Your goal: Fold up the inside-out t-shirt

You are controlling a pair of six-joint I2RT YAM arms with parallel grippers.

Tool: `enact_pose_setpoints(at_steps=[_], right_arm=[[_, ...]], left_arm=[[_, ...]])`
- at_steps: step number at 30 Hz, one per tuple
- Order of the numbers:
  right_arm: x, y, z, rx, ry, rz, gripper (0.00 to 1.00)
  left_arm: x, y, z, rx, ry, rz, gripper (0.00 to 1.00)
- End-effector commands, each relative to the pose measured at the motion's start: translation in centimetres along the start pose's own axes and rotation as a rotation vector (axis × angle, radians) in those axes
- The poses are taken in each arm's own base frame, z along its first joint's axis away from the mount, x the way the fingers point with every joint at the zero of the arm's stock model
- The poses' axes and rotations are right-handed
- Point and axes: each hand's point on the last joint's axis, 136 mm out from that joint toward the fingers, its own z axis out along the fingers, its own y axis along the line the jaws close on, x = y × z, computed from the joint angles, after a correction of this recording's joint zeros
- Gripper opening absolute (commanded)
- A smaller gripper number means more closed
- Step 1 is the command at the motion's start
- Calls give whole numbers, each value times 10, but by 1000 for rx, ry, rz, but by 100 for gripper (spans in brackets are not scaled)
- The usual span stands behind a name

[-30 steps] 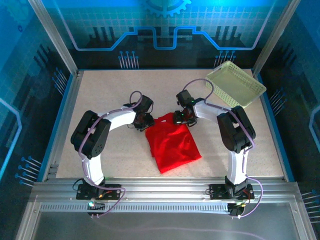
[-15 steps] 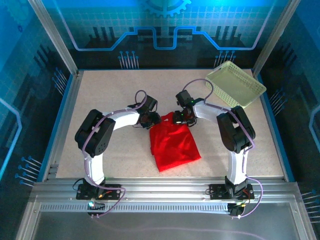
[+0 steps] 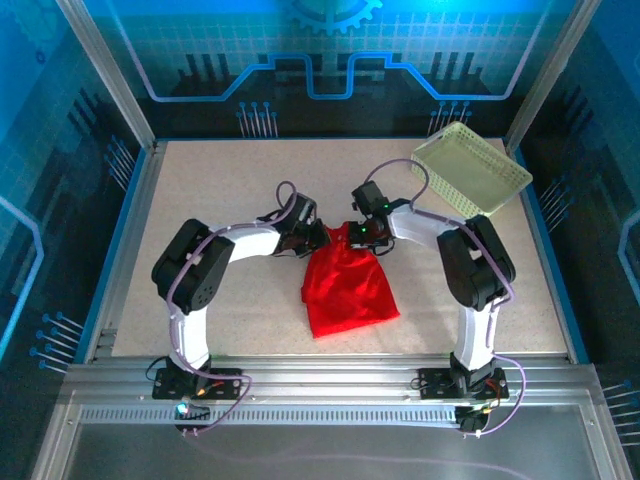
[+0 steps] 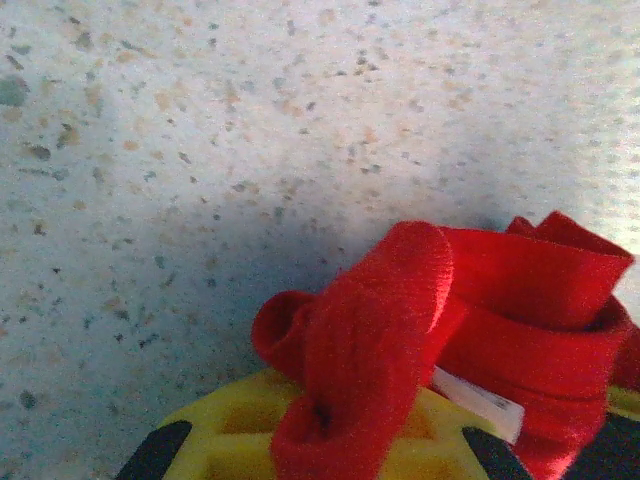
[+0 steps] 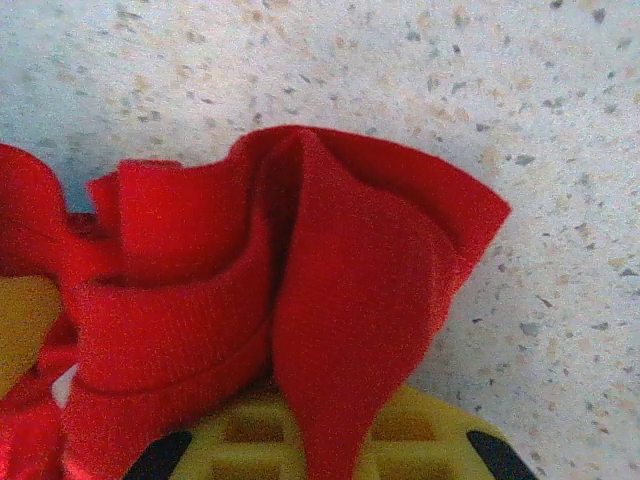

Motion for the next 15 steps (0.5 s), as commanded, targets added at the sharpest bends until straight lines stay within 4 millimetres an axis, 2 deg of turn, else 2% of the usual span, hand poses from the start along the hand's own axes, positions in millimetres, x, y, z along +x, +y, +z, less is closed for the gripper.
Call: enact_pose_setpoints(at_steps=[1, 4, 9, 15], right_arm=[[-28, 21, -38, -94, -115, -3, 4], [-48, 26, -61, -132, -179, 1, 0], [-80, 36, -94, -185, -261, -1, 0], [-121, 49, -140, -227, -385, -47, 0]], left_arm=[[-37, -57, -51, 226, -111, 36, 0], [-58, -75, -83, 270, -166, 79, 0], [-87, -97, -122, 306, -227, 130, 0], [-123, -131, -181, 400, -338, 216, 0]])
